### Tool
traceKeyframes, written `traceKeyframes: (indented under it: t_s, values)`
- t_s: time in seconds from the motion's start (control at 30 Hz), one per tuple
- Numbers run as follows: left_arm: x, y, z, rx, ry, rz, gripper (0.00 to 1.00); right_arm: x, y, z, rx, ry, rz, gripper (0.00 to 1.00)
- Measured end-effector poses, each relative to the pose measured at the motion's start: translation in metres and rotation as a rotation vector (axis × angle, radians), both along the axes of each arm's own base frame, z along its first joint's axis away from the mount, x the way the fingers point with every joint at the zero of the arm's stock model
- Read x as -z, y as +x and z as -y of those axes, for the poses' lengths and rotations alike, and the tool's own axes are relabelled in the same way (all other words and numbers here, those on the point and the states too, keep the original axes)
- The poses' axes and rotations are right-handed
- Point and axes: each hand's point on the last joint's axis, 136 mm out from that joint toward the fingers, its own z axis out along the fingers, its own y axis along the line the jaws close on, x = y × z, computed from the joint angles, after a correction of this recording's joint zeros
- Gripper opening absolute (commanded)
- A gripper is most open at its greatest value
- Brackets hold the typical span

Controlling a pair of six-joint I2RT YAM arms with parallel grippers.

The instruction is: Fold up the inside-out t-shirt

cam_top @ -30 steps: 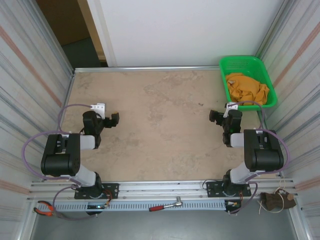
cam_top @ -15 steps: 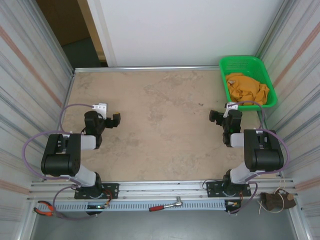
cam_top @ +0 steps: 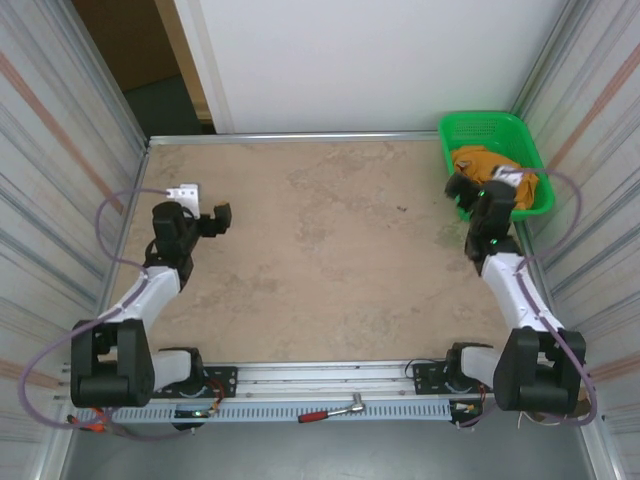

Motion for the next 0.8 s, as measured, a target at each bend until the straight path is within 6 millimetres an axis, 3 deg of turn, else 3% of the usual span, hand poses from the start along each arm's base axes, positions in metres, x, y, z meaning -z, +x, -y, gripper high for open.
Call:
traceKeyframes:
  t_s: [0.13, 0.2, 0.27, 0.4, 0.5, 0.6, 0.7, 0.8]
  values:
    - [-0.046, 0.006, 0.004, -0.049, -0.111, -0.013, 0.96, -0.075, 0.028, 0.023, 0.035, 0.100, 0.037, 0.99]
    - [-0.060, 0.007, 0.014, -0.044, -0.164, -0.027, 0.97, -0.093, 0.056, 0.026, 0.017, 0.135, 0.007, 0.96]
    - [-0.066, 0.004, 0.035, -0.012, -0.203, -0.050, 0.99, -0.089, 0.082, 0.028, 0.002, 0.163, -0.055, 0.94]
    - [-0.058, -0.012, 0.100, 0.134, -0.226, -0.132, 0.99, -0.023, 0.118, 0.042, 0.033, 0.248, -0.275, 0.92]
    - [-0.051, -0.022, 0.141, 0.233, -0.222, -0.178, 0.99, 0.047, 0.123, 0.059, 0.092, 0.303, -0.469, 0.93]
    - [-0.043, -0.025, 0.161, 0.282, -0.221, -0.208, 0.99, 0.100, 0.121, 0.073, 0.151, 0.322, -0.624, 0.93]
    - [-0.031, -0.025, 0.169, 0.295, -0.227, -0.244, 0.99, 0.127, 0.124, 0.079, 0.178, 0.321, -0.704, 0.93]
    - [-0.020, -0.022, 0.173, 0.298, -0.236, -0.273, 0.99, 0.139, 0.133, 0.083, 0.187, 0.319, -0.735, 0.89]
